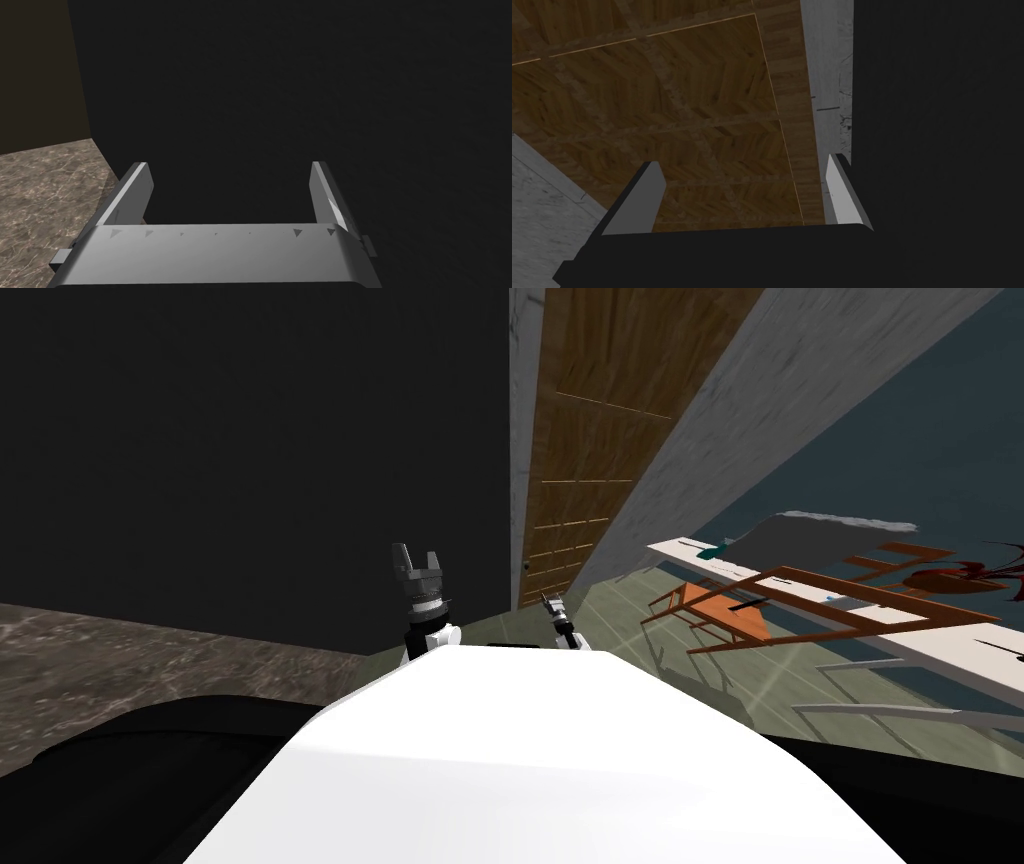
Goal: Pull the door open
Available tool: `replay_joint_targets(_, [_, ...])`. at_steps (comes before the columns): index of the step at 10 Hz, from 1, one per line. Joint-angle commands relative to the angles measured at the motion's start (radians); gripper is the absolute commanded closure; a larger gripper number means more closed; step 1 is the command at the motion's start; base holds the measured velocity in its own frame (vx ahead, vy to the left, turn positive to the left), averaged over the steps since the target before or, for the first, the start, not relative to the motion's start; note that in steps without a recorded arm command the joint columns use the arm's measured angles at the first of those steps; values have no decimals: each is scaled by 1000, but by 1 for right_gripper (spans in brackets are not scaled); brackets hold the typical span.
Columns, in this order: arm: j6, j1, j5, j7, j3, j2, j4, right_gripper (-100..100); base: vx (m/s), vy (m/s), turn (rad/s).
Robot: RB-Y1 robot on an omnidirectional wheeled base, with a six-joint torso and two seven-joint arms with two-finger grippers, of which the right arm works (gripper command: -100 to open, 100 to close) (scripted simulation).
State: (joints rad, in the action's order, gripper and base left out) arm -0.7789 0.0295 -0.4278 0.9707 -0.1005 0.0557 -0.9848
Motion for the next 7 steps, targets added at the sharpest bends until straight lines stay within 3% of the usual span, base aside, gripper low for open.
replay_joint_targets(1, [-13,-11,-14,32,-1,-7,34,-100,98,-14,23])
replay_joint_targets(7, [-54,-64,-71,150,-5,-42,169,-100,127,-19,19])
